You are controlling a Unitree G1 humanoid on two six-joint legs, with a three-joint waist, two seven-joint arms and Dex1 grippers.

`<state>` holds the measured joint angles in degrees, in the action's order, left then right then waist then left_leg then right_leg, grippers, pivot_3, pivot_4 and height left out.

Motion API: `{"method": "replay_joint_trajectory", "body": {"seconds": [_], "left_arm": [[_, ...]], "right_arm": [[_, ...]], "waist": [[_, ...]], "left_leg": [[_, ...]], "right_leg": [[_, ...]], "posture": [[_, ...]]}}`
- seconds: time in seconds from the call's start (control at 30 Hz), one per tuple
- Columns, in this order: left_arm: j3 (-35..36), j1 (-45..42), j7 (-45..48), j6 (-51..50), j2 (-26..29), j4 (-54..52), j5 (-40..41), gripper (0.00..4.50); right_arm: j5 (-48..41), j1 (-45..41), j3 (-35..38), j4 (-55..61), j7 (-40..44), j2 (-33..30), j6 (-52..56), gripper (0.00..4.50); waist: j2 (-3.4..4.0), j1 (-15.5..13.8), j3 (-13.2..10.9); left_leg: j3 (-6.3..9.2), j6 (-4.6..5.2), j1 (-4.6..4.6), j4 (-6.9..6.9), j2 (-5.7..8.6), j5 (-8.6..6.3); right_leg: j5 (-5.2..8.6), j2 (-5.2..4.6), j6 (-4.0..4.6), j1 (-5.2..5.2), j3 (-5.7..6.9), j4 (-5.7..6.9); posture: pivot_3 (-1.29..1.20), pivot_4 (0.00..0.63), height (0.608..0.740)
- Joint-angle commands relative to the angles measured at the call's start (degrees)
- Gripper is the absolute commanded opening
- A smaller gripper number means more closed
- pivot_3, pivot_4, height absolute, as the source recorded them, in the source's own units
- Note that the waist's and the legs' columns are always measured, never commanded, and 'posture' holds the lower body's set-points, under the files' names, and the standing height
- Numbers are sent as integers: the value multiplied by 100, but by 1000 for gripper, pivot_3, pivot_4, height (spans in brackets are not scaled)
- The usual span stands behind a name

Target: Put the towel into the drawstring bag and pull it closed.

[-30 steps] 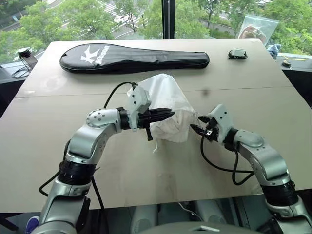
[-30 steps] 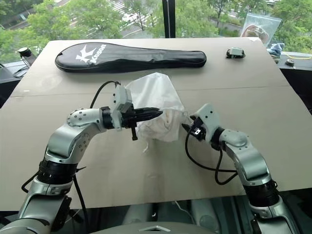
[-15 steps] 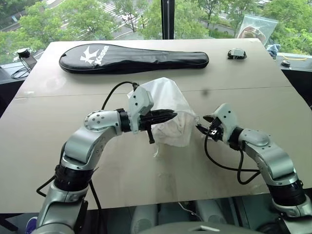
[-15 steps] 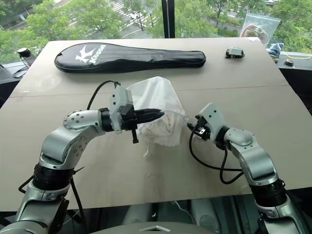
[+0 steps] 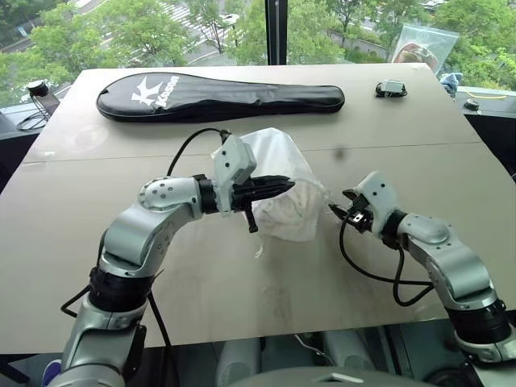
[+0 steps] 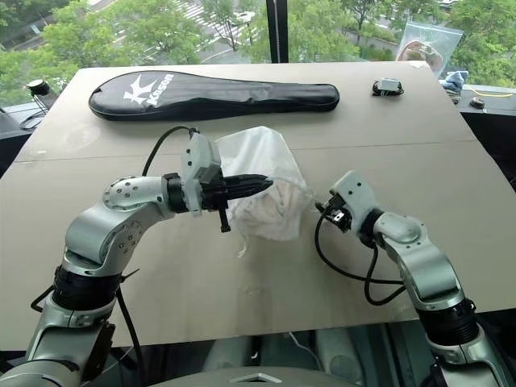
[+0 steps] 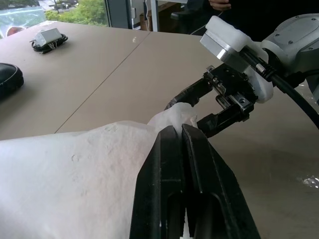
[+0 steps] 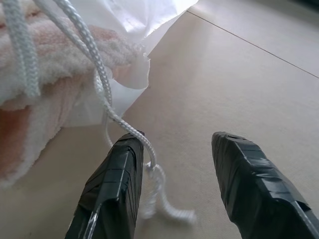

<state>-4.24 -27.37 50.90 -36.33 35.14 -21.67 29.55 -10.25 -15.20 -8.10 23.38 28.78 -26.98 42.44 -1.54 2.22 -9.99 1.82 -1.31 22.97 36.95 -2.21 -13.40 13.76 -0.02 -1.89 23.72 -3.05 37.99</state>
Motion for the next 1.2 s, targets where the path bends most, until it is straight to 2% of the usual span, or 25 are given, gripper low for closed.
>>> {"method": "replay_joint_trajectory", "body": {"seconds": [0.03,0.2,0.4,0.57,0.67,0.77,0.8,1.0,1.07,1.2], "left_arm": [[139,-140,37,113,19,6,55,0],[115,-131,83,219,12,136,7,0],[120,-76,190,415,36,310,-44,0],[127,-18,226,553,42,413,-90,0],[126,9,225,610,32,455,-112,0],[107,36,223,672,3,504,-149,0],[100,36,222,690,-4,523,-159,0],[113,-105,96,920,-103,776,-300,0],[401,-169,105,561,-222,807,216,0],[649,-74,189,223,-117,757,537,1251]], "right_arm": [[-141,-10,140,315,126,-116,70,2330],[-6,-127,140,136,-100,-40,-21,2330],[244,-161,-205,-226,-478,498,-207,2330],[532,-185,-221,-502,-991,987,-446,2330],[648,-187,-127,-621,-1275,1203,-628,1521],[635,-153,-50,-653,-1391,1377,-826,258],[607,-144,-5,-648,-1420,1418,-818,88],[536,-103,355,-435,-1411,1267,-672,88],[399,-87,474,-227,-1322,1199,-505,88],[265,-39,476,86,-1124,1015,-283,0]], "waist": [[0,-2,0],[0,3,0],[0,4,0],[0,2,0],[0,0,0],[0,2,0],[0,2,0],[0,-7,0],[1,-12,0],[1,25,0]], "left_leg": [[0,0,0,0,0,0],[0,0,0,1,0,0],[1,0,0,1,0,0],[-1,0,1,2,0,0],[0,0,1,2,0,0],[1,0,0,2,0,0],[1,0,0,2,0,0],[0,0,1,2,0,0],[0,0,1,2,0,0],[1,0,1,2,0,0]], "right_leg": [[0,0,0,0,0,0],[0,0,0,0,0,0],[-2,1,3,0,0,1],[-6,0,10,0,0,1],[-9,-1,14,0,0,1],[-9,0,14,0,1,2],[-9,0,14,0,1,2],[-9,-1,15,0,1,1],[-9,-1,15,0,1,1],[-9,0,15,0,1,2]], "posture": [[0,150,740],[0,150,740],[0,150,740],[0,150,740],[0,150,740],[0,150,740],[0,150,740],[0,150,740],[0,150,740],[0,150,740]]}}
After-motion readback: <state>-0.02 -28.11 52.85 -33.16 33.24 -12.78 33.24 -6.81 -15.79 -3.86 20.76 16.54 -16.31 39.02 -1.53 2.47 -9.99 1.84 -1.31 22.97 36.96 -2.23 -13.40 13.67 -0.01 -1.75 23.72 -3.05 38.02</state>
